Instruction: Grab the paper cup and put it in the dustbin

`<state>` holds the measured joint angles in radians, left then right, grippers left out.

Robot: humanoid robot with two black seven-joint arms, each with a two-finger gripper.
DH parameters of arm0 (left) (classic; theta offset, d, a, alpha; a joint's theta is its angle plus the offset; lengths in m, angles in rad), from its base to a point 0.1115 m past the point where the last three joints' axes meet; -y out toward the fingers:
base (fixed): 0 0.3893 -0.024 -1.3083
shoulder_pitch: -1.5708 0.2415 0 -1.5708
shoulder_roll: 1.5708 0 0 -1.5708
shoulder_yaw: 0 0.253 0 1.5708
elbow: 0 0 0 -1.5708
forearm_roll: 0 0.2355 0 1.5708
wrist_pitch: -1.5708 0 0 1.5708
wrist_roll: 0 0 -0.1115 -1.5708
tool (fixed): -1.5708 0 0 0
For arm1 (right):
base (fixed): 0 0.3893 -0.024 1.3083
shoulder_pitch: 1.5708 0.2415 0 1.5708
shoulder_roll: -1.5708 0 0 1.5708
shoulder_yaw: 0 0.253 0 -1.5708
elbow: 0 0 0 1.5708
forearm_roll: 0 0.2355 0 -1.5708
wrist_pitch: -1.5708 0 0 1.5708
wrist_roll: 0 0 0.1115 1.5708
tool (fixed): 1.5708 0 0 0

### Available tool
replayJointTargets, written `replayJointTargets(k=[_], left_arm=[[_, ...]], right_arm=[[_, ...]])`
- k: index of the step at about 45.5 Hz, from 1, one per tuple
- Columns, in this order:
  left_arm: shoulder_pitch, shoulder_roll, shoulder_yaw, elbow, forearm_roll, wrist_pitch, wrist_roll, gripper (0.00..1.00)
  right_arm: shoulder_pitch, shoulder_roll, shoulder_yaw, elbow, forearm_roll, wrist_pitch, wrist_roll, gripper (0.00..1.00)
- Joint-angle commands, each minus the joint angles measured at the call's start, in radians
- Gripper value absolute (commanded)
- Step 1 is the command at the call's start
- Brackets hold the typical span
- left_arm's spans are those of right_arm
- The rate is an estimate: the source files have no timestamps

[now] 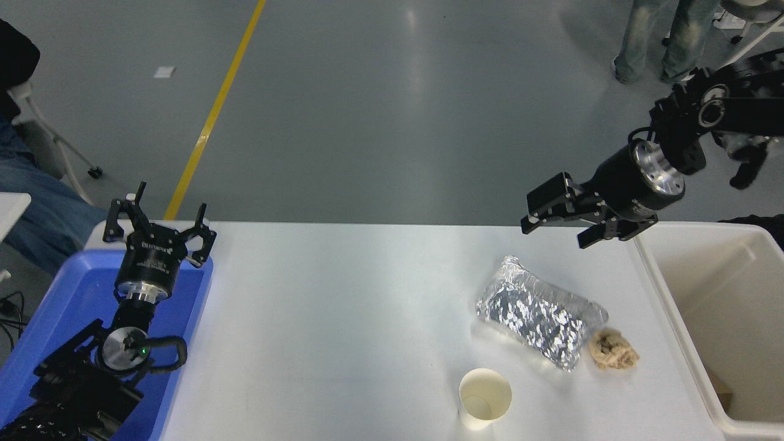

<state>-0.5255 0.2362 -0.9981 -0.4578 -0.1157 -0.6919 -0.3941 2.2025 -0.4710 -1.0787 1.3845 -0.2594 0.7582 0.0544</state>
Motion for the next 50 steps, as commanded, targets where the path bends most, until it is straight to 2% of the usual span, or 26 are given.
replayJointTargets(k=[1,18,28,50], left_arm=[[0.001,0.0,-0.001,0.001,0.001,0.0,0.0,1.0],[0.001,-0.001,-0.001,0.001,0.001,0.0,0.0,1.0],[0.001,-0.001,-0.001,0.001,0.001,0.0,0.0,1.0],[0.002,-0.003,-0.001,0.001,-0.001,0.002,-0.002,1.0]], right_arm=[[0.37,0.109,-0.185,0.18,0.153,0.027,0.002,1.0],[0.462,0.331,-0.104,0.274,0.345,0.027,0.005,1.0],[0.428,0.379,-0.014,0.275,0.384,0.027,0.005,1.0],[0.346,0.374,-0.017,0.266,0.391,0.027,0.002,1.0]])
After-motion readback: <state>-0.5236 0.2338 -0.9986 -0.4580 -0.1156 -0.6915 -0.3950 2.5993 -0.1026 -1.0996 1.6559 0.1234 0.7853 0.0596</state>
